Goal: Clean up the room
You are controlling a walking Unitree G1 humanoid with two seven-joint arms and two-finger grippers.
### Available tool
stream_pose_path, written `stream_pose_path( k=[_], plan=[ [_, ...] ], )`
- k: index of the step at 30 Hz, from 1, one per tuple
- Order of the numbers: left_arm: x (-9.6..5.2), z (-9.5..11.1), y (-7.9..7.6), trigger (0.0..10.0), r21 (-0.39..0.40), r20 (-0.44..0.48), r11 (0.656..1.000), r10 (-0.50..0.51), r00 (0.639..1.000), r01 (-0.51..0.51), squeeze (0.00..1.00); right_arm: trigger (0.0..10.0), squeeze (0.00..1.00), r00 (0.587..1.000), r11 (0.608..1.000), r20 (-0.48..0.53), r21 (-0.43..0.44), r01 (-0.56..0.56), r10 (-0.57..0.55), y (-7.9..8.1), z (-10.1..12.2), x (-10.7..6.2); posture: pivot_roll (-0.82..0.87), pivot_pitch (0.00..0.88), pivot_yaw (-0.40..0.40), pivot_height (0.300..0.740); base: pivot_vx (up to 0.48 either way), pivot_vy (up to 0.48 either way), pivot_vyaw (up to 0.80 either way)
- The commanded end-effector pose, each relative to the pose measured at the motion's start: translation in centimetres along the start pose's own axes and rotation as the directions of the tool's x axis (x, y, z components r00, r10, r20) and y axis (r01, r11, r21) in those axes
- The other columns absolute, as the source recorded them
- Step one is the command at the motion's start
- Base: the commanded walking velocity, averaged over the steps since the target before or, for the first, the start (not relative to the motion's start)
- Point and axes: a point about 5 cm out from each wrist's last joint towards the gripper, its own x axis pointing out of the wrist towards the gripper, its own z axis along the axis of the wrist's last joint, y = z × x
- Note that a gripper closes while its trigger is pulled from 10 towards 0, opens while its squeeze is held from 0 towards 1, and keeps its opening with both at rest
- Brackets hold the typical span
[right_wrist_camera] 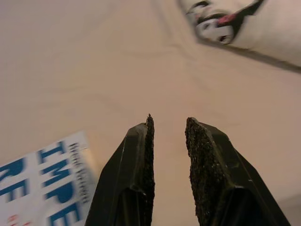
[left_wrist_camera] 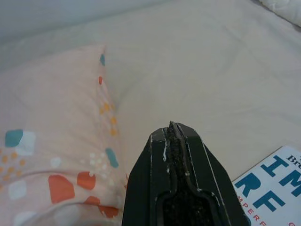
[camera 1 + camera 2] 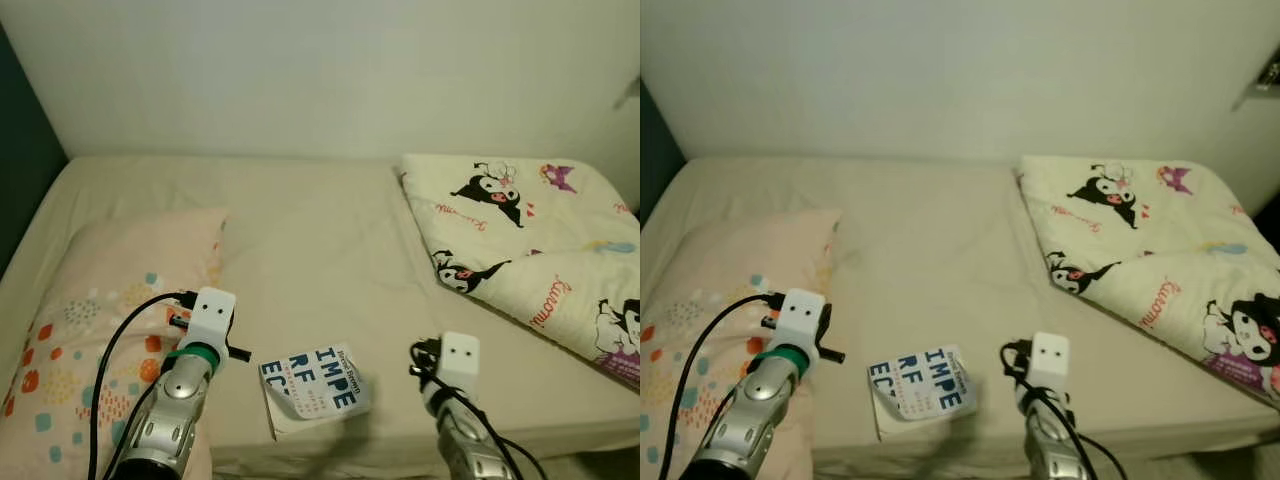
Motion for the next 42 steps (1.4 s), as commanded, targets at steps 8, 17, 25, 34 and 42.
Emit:
stream_pose_path(
  k=[8,17,25,34,42],
  plan=[
    [-0.3,-1.0,0.5,10.0,0.024,-0.039,1.000,0.000,0.999,0.001,0.00,10.0,0.00,0.996,0.996,0.008,0.007,0.087,-0.087,-2.6,0.1,-1.0,0.11,0.000,-0.029,0.740,0.000,0.000,0.00],
    [-0.5,-1.9,0.4,10.0,0.011,-0.079,1.000,0.028,0.997,-0.028,0.00,10.0,0.00,0.995,0.999,-0.089,-0.028,0.044,-0.046,-0.6,-3.0,-1.0,0.14,0.000,0.004,0.740,0.000,0.000,0.00],
    [0.1,-0.7,-0.5,10.0,0.033,-0.052,0.999,-0.018,0.998,0.020,0.00,10.0,0.00,0.994,0.998,-0.103,-0.041,0.043,-0.047,0.1,-2.9,-0.8,0.17,0.000,0.056,0.740,0.000,0.000,0.00],
    [0.1,-0.6,0.4,10.0,0.058,-0.039,0.997,-0.047,0.998,0.049,0.00,10.0,0.00,0.992,0.996,-0.086,0.006,0.090,-0.090,0.1,-3.1,-1.0,0.16,0.000,0.092,0.740,0.000,0.000,0.00],
    [-0.8,-3.5,0.6,10.0,-0.043,-0.086,0.999,-0.012,0.996,0.008,0.00,10.0,0.00,0.999,0.989,-0.019,-0.142,0.043,-0.046,1.2,-2.1,-0.6,0.12,0.003,0.067,0.740,0.000,0.000,0.00]
  ],
)
